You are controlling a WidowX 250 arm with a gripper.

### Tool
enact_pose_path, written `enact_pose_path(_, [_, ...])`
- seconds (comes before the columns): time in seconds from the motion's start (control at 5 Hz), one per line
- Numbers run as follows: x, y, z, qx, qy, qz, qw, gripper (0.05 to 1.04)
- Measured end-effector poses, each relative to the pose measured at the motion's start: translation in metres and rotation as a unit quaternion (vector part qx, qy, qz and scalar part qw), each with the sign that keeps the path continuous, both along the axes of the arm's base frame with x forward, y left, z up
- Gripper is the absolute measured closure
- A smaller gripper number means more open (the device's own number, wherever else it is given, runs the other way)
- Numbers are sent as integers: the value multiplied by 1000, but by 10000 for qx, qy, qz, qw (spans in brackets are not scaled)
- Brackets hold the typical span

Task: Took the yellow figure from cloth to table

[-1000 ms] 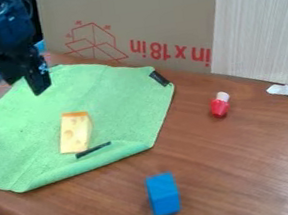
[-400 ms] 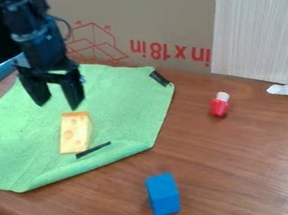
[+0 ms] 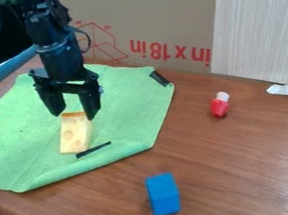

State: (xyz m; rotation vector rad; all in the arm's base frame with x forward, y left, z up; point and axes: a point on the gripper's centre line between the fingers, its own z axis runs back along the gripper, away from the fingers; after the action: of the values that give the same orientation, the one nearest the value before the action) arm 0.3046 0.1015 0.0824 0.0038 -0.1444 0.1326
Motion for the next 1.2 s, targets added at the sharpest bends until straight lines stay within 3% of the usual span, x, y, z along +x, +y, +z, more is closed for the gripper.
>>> enact_pose_path(0.4, [4, 6, -28, 300, 214, 96, 9993, 82])
enact_pose_path(0.6, [2, 9, -40, 335, 359, 79, 9988, 124])
enact_pose_path(0.8, [3, 7, -40, 250, 344, 10, 9991, 284])
enact_pose_path(1.2, [0, -6, -7, 198, 148, -119, 9996, 285])
